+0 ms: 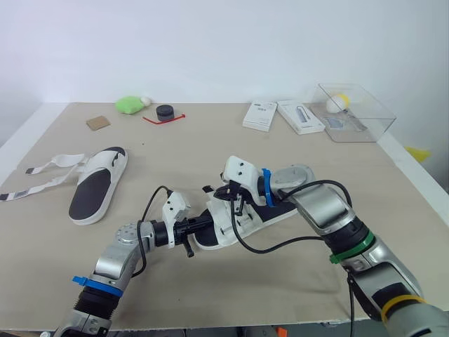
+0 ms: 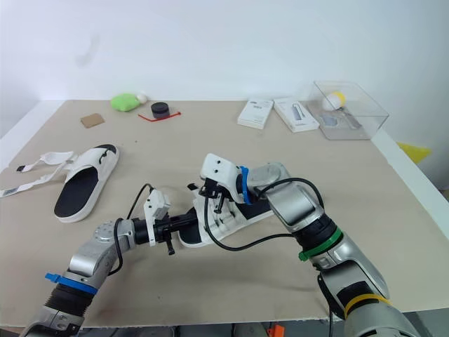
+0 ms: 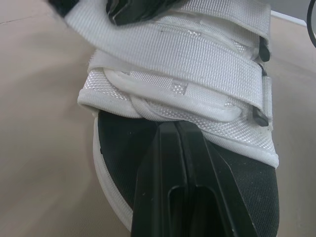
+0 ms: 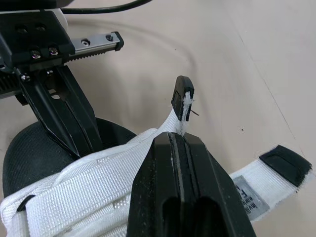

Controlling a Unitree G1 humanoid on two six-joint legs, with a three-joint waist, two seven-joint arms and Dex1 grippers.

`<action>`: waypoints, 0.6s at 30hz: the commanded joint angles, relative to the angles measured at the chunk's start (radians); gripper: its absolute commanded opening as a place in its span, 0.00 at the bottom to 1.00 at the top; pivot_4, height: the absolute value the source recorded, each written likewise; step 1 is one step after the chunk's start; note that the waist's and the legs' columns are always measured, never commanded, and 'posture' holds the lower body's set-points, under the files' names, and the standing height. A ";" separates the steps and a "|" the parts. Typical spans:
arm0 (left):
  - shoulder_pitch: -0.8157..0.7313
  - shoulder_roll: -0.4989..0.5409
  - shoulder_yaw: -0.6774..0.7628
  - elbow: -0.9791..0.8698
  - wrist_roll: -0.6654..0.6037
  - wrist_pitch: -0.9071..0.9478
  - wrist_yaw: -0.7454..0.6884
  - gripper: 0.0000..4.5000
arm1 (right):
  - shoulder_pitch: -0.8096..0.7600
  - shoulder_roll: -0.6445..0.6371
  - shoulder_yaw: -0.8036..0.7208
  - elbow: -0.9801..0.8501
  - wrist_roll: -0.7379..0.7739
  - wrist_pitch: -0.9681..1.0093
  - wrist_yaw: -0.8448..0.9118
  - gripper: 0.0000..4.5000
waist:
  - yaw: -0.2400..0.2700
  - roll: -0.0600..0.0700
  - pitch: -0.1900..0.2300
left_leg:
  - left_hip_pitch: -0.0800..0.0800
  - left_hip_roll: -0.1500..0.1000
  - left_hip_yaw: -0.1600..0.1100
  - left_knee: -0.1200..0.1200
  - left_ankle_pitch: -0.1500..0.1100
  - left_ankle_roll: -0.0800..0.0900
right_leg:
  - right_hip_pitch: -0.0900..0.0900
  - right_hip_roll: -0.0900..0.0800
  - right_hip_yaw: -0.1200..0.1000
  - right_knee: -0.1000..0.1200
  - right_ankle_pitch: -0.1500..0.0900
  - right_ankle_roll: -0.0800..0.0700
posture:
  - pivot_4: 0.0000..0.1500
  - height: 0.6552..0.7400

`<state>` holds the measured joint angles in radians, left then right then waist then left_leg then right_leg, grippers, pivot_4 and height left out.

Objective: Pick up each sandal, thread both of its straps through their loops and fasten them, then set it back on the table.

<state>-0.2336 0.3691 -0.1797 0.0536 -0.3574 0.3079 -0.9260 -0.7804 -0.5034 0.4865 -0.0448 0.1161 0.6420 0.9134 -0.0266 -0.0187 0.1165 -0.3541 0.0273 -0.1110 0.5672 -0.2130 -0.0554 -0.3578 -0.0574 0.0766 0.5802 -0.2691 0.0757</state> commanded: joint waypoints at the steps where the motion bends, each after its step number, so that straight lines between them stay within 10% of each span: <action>1: 0.037 0.006 -0.041 0.072 0.048 0.036 0.007 0.00 | -0.018 0.002 -0.003 0.005 -0.046 -0.012 -0.015 0.01 | 0.000 0.000 0.000 | 0.000 0.000 0.000 0.000 0.000 0.000 | 0.000 0.000 0.000 0.000 0.000 0.000 | 1.00 1.00; 10: 0.035 0.006 -0.039 0.072 0.048 0.035 0.009 0.00 | -0.020 -0.008 0.039 0.060 -0.130 -0.026 -0.011 0.01 | 0.000 0.000 -0.002 | 0.000 0.000 0.000 0.000 0.000 0.000 | 0.000 0.000 0.000 0.000 0.000 0.000 | 1.00 1.00; 18: 0.034 0.009 -0.037 0.075 0.048 0.034 0.008 0.00 | -0.024 0.008 0.020 0.060 -0.158 -0.065 -0.035 0.79 | 0.000 0.000 -0.005 | 0.000 0.000 0.000 0.000 0.000 0.000 | 0.001 0.000 0.000 0.000 0.000 0.000 | 1.00 1.00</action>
<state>-0.2343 0.3667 -0.1851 0.0591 -0.3572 0.3067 -0.9311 -0.7965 -0.4963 0.5126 0.0087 -0.0225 0.5848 0.8801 -0.0262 -0.0192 0.1112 -0.3538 0.0273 -0.1110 0.5672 -0.2129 -0.0557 -0.3567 -0.0574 0.0767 0.5802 -0.2691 0.0758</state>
